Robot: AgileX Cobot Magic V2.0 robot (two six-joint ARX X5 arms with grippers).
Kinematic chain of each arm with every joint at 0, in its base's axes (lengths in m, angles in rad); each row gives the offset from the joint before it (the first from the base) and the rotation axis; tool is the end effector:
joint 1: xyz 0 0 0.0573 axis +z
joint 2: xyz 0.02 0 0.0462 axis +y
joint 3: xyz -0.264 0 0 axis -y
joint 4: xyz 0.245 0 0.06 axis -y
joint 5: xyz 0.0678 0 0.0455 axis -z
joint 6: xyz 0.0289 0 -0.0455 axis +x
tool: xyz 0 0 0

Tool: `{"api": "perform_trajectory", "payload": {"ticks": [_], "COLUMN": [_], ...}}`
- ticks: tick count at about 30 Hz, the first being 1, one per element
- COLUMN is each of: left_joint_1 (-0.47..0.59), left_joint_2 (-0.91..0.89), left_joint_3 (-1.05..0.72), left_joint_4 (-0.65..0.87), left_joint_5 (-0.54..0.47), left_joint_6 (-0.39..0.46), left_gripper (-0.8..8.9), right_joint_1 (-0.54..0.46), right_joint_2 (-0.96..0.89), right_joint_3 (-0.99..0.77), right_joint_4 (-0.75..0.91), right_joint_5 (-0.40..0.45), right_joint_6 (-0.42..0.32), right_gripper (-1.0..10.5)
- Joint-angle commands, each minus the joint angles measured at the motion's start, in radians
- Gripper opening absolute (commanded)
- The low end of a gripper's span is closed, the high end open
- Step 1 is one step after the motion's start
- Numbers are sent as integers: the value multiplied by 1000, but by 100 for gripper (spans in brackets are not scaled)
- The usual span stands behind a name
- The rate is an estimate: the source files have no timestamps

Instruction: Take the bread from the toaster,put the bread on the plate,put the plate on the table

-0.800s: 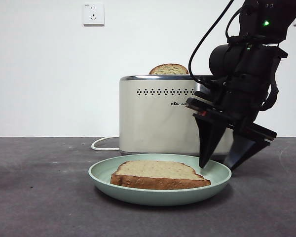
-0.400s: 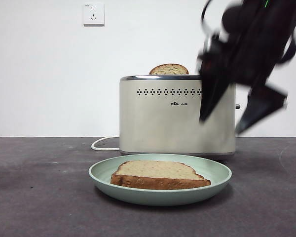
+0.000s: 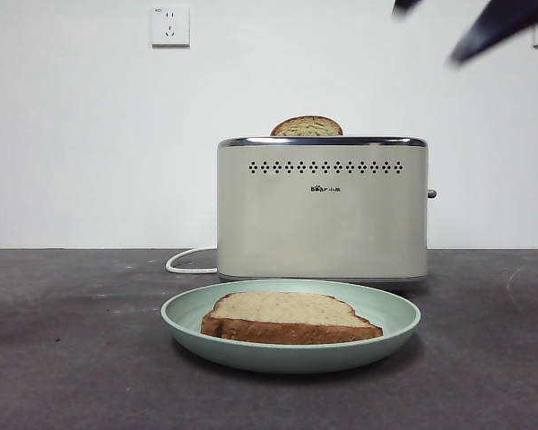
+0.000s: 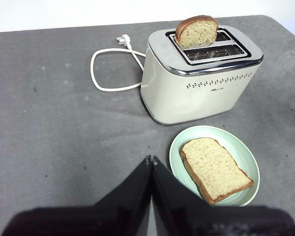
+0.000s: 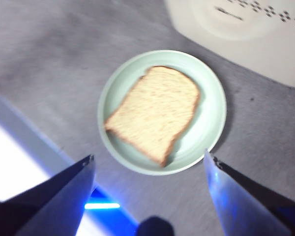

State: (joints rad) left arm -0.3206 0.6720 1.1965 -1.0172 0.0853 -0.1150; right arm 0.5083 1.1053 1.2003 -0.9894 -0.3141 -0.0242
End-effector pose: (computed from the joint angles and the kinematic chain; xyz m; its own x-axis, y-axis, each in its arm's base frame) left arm 0.0756 -0.0277 0.3968 0.8063 -0.3575 -0.4713 0.3312 0.9330 -0.1411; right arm 0.1698 0.1048 0.3481 0.3697 0.5597 -0.7417 -0.6481 0.7273 0.2257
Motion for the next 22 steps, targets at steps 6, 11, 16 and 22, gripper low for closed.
{"api": "perform_trajectory", "payload": {"ticks": [6,11,16,22], "left_joint_1": [2,2,2,2], "left_joint_2": [-2,-2,-2,-2], "left_joint_3": [-2,-2,-2,-2], "left_joint_4": [-2,-2,-2,-10], "left_joint_5": [0,1,1,1], "left_joint_6": [12,12,12,12], "left_gripper": [-9,-9,-9,-9], "right_joint_1": [87,103,103,103], "right_joint_2": [-167,-216,-225,-225], "right_joint_3": [-6,-6,-6,-6], "right_joint_4": [-169,-210,-210,-211], "right_joint_5": [-4,-72,-80,-78], "right_joint_6": [-10,-14,-17,-14], "right_gripper": [143,-14,-12,-3]}}
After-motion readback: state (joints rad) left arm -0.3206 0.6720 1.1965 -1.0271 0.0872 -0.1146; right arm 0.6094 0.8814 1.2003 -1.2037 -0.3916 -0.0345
